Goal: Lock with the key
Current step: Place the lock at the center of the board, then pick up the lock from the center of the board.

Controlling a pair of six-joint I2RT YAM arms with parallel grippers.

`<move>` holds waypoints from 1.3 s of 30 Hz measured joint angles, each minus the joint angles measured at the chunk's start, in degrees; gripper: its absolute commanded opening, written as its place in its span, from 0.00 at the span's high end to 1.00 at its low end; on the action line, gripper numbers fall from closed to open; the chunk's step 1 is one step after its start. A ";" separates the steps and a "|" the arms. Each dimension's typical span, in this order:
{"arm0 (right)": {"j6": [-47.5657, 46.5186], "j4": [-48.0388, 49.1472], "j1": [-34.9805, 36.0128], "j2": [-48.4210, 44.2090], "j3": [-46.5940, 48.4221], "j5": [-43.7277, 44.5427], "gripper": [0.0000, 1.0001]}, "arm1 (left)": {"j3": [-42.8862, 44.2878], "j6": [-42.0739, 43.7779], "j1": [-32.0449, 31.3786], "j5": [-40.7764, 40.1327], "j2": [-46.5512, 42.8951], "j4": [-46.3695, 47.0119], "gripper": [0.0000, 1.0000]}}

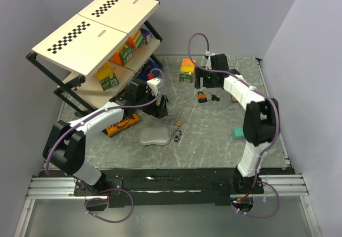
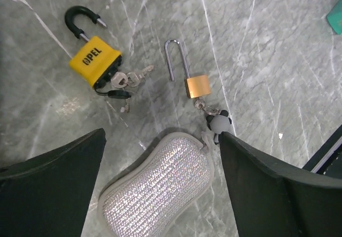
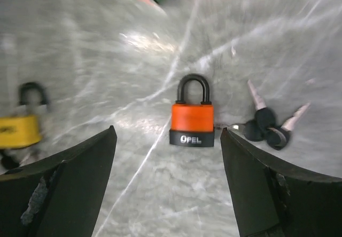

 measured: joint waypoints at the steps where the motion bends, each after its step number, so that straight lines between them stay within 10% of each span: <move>1: -1.20 0.70 0.11 -2.47 -1.09 -0.20 0.11 | 0.24 -0.09 -0.13 0.02 0.83 -0.07 0.10; 18: -15.10 9.99 3.80 -47.21 -24.44 -2.27 0.01 | 6.45 0.70 -13.33 -8.13 14.01 -1.22 0.30; 39: -18.36 -4.83 3.80 -56.70 -29.73 -2.58 0.01 | 18.95 0.07 -16.46 -15.78 28.52 -4.52 0.49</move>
